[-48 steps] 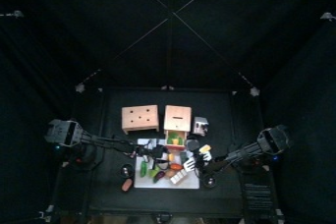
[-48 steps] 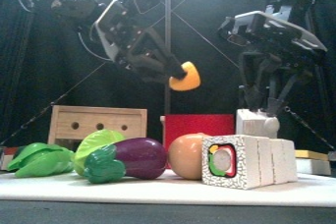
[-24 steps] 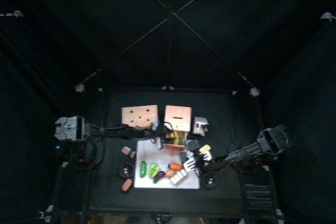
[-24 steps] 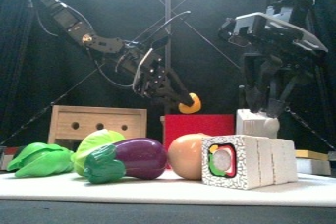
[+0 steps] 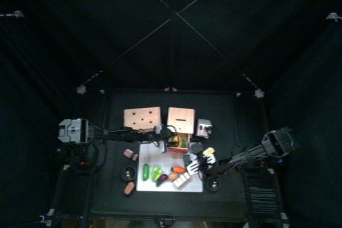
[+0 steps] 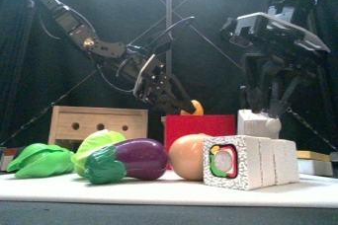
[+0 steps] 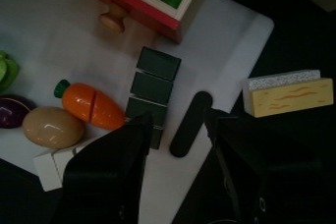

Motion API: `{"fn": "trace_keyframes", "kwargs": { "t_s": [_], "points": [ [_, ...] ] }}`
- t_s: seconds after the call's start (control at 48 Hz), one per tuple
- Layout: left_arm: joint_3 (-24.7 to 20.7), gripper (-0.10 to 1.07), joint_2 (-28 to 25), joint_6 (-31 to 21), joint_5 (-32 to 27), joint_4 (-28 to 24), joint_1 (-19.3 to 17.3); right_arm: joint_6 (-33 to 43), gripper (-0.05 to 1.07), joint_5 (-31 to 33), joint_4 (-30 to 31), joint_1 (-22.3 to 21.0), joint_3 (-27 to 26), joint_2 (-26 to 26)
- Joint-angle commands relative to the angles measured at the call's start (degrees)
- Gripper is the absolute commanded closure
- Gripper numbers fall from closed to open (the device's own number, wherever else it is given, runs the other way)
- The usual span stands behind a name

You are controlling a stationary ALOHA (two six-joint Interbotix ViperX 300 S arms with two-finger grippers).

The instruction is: Place corn top in drawer

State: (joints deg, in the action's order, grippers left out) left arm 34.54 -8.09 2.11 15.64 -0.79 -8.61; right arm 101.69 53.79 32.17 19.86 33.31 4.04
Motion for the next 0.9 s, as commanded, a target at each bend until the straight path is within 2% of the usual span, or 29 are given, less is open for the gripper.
{"fn": "trace_keyframes", "kwargs": {
  "t_s": [0.0,0.229,0.646,0.875],
  "points": [
    [-1.5,0.16,0.4,0.0,-0.1,-0.2,0.2,0.2,0.2,-0.1,0.1,0.0,-0.5,0.8],
    [-1.6,0.09,0.4,0.0,-0.4,-0.1,0.3,0.1,0.2,-0.1,0.1,-0.1,-0.5,0.8],
    [-1.9,0.08,1.5,-0.2,0.2,0.1,0.4,0.1,0.2,-0.1,0.1,0.0,-0.4,0.8],
    [-1.1,0.08,4.0,-0.2,3.3,1.1,0.4,0.1,0.2,-0.1,0.4,0.0,-0.4,0.8]
  ]
}}
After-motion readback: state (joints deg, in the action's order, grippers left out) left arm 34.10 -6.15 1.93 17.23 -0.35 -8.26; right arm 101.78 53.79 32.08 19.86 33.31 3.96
